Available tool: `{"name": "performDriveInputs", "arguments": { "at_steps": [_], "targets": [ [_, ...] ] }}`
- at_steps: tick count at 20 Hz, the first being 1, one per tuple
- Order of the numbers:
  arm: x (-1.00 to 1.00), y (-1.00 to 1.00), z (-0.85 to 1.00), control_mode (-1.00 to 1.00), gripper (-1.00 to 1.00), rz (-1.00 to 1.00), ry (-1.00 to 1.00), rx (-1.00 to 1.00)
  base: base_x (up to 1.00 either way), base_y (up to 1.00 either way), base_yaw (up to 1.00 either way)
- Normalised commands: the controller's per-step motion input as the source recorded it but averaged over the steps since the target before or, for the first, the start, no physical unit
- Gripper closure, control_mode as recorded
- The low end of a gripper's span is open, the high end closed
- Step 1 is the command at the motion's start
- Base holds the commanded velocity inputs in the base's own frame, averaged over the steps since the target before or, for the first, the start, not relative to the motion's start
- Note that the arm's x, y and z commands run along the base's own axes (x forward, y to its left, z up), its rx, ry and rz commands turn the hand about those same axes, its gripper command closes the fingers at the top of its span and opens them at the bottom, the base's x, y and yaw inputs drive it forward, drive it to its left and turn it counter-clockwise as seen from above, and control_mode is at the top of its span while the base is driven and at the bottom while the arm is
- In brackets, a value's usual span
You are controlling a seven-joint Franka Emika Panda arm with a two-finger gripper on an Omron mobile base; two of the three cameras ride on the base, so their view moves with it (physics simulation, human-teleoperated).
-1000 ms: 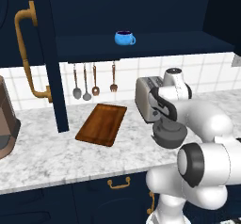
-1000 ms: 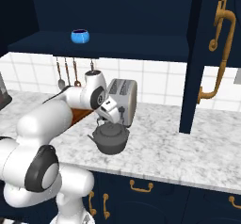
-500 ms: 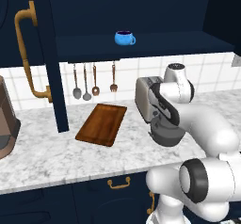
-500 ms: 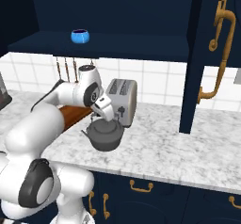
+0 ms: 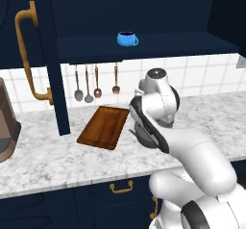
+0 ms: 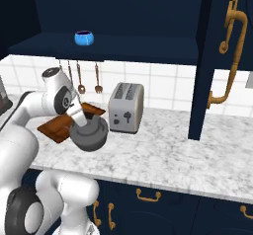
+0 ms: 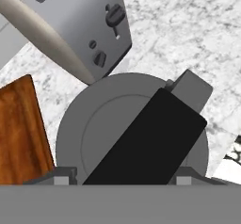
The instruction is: Pick the kettle from the counter and place it on the tray. Then pick the mug from the cabinet and place it on the tray. Then close the cabinet doors.
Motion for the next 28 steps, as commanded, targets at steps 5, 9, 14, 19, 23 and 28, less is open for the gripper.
{"name": "performDriveInputs", "arguments": {
  "at_steps": [5,9,14,19,23,28],
  "targets": [
    [0.04,0.65,0.11,-1.00,1.00,-0.11,0.00,0.00,0.00,0.00,0.00],
    [0.13,0.47,0.00,-1.00,1.00,-0.10,0.00,0.00,0.00,0.00,0.00],
    [0.37,0.38,0.00,-1.00,1.00,-0.11,0.00,0.00,0.00,0.00,0.00],
    [0.38,0.33,0.05,-1.00,1.00,-0.12,-0.04,0.00,0.00,0.00,0.00],
    [0.31,0.23,0.22,-1.00,1.00,-0.11,-0.02,0.00,0.00,0.00,0.00],
    [0.34,0.05,0.25,-1.00,1.00,-0.06,0.00,0.04,0.00,0.00,0.00]
  ]
}}
